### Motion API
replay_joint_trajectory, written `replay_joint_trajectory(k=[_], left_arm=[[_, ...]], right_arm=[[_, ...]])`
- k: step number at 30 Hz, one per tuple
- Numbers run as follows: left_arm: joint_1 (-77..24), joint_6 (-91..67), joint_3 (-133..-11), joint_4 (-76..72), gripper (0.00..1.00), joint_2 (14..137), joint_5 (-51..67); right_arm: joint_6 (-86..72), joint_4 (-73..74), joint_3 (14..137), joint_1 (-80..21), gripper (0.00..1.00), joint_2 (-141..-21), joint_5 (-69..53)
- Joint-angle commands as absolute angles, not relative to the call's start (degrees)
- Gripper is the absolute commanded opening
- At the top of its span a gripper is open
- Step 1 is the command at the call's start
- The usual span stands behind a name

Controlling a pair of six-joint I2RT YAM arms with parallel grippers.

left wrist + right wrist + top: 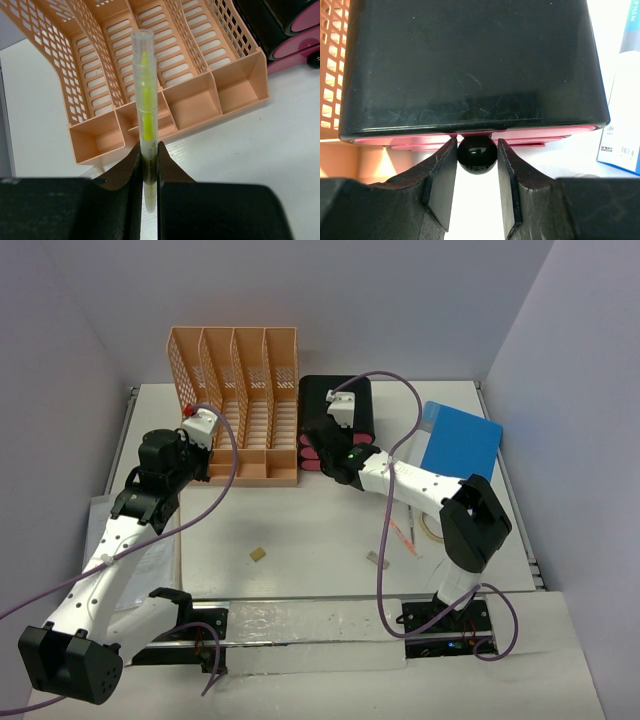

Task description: Organize the desk

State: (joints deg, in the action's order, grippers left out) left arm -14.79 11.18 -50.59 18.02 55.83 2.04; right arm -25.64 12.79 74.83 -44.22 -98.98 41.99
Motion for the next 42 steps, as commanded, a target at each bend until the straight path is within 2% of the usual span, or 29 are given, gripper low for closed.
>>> replay_joint_trajectory(k=[1, 19, 30, 32, 34, 36, 38, 42], left_arm=[[-14.4, 11.2, -52.2, 17.1, 0.0, 55.2, 3.1], [-14.4, 10.8, -52.9, 18.0, 0.0, 54.3, 4.6], [-14.4, 11.2, -54.8, 19.2, 0.0, 54.7, 7.2], [-14.4, 11.5, -55.7, 20.0, 0.0, 55.2, 8.9], [-14.4, 11.6, -56.8, 20.8, 0.0, 56.0, 10.3], [-14.4, 11.6, -58.4, 21.5, 0.0, 57.0, 11.9], [-14.4, 11.5, -60.1, 22.3, 0.0, 57.9, 12.6], [-14.4, 11.1, -61.8, 23.2, 0.0, 59.3, 14.0]], right_arm=[[-26.8, 11.3, 73.5, -46.3, 0.02, -97.0, 44.2], [-36.6, 15.4, 60.8, -57.5, 0.03, -83.9, 46.4], [-37.0, 13.5, 56.4, -59.2, 0.06, -80.4, 43.6], [-36.7, 12.5, 55.7, -59.2, 0.11, -80.4, 42.9], [-37.0, 12.6, 55.2, -59.2, 0.22, -80.4, 43.1], [-37.4, 13.1, 55.1, -59.2, 0.38, -80.2, 43.7], [-37.1, 13.1, 54.9, -59.2, 0.48, -79.7, 43.8], [-36.7, 12.9, 54.2, -59.2, 0.54, -78.0, 43.5]])
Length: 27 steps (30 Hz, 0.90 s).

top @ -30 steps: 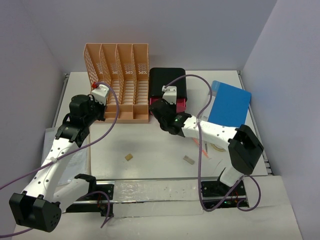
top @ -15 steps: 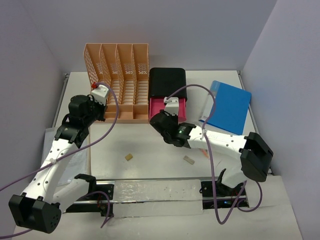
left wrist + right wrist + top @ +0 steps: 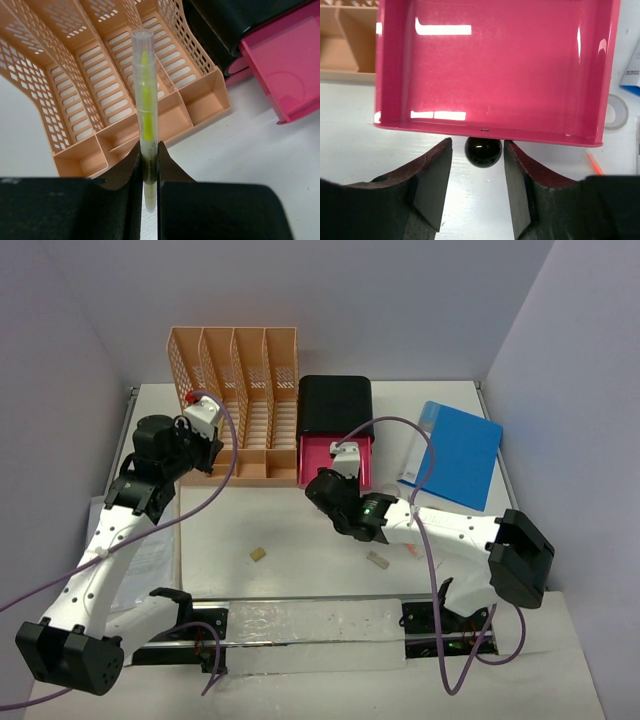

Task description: Organize the desk

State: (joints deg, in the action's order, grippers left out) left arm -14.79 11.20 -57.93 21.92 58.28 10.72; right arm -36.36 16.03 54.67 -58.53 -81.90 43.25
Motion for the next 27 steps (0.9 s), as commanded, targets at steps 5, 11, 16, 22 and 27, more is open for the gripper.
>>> replay_joint_trajectory(k=[5, 11, 16, 22, 27], left_arm=[[-15.8, 10.4, -65.5, 24.4, 0.0, 61.3, 16.0], [-24.5, 11.1, -75.3, 27.7, 0.0, 67.9, 13.4], [-33.9, 13.3, -86.0, 32.1, 0.0, 76.7, 9.4], [-47.5, 16.7, -94.6, 32.4, 0.0, 89.7, 4.6], [-52.5, 19.3, -97.5, 31.8, 0.0, 98.0, 3.1]], right_arm=[[-35.0, 12.7, 52.4, -59.2, 0.63, -74.1, 41.0], [-33.5, 15.4, 51.1, -59.2, 0.66, -67.0, 36.1], [-35.3, 21.1, 49.6, -58.1, 0.67, -59.3, 35.4], [-40.8, 29.2, 46.2, -50.6, 0.68, -50.3, 32.8], [-42.5, 32.7, 43.2, -45.5, 0.68, -44.9, 32.0]])
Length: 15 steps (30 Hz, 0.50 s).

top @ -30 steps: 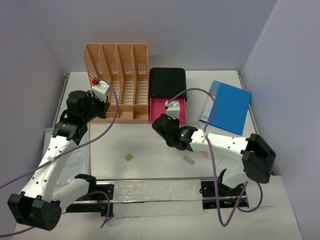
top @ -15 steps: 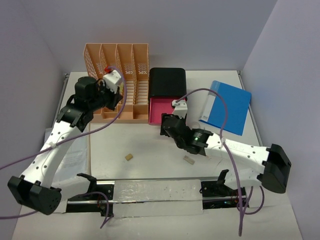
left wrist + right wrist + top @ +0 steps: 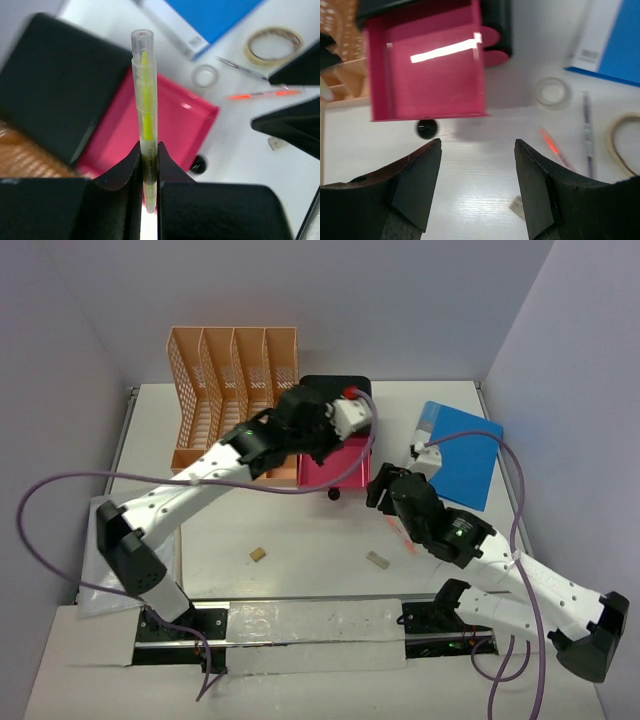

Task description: Organize the desk

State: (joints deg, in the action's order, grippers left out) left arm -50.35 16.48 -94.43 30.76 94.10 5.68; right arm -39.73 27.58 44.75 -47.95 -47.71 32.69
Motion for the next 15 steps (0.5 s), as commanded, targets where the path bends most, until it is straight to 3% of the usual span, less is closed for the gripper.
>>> replay_joint_trajectory(k=[1, 11, 15], left_arm=[[-52.6, 19.3, -98.8, 31.4, 0.0, 100.5, 2.6], [-52.6, 21.5, -96.5, 27.3, 0.0, 105.3, -2.9], [-52.6, 21.1, -97.4, 29.4, 0.12, 107.8, -4.7]], right_arm=[[-42.5, 33.7, 42.9, -44.1, 0.68, -43.9, 32.1], [-39.0, 35.7, 43.4, -34.0, 0.7, -50.0, 27.7], [-37.4, 33.2, 42.4, -29.5, 0.7, -52.5, 23.3]])
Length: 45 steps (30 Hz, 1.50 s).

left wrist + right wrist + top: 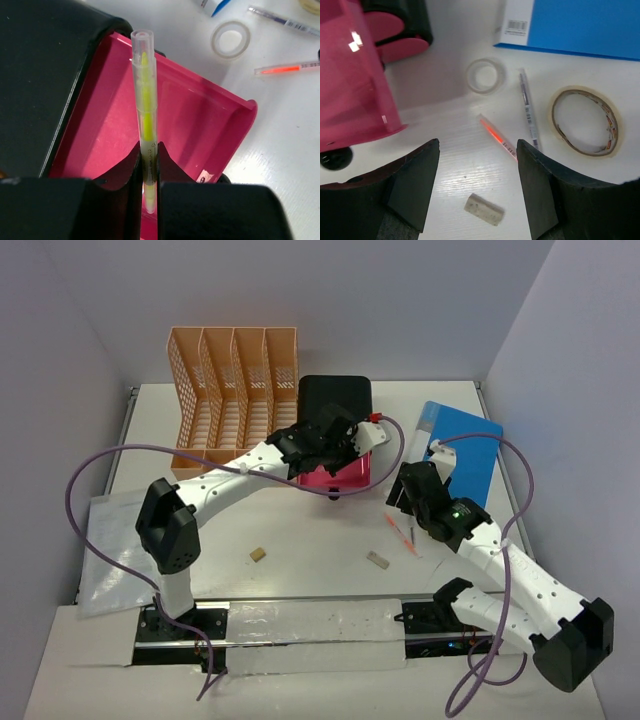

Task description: Organize the desk

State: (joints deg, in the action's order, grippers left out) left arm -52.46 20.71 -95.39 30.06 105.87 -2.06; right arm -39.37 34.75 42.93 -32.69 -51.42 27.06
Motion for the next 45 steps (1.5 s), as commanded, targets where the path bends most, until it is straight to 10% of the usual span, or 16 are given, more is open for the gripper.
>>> replay_joint_trajectory(k=[1, 35, 45], left_arm=[[-52.6, 20.8, -97.7, 30.4, 0.15, 108.4, -5.0], [-48.0, 17.5, -96.9, 37.8, 0.37, 94.3, -4.6], [-26.0, 19.9, -79.3, 36.1, 0.78, 74.0, 3.0]], right_arm=[[-37.3, 32.6, 42.2, -28.8, 0.7, -52.9, 22.2], [-35.4, 29.2, 40.7, -18.9, 0.53, -74.1, 17.9], [-35.2, 28.8, 44.2, -17.7, 0.51, -83.7, 17.6]])
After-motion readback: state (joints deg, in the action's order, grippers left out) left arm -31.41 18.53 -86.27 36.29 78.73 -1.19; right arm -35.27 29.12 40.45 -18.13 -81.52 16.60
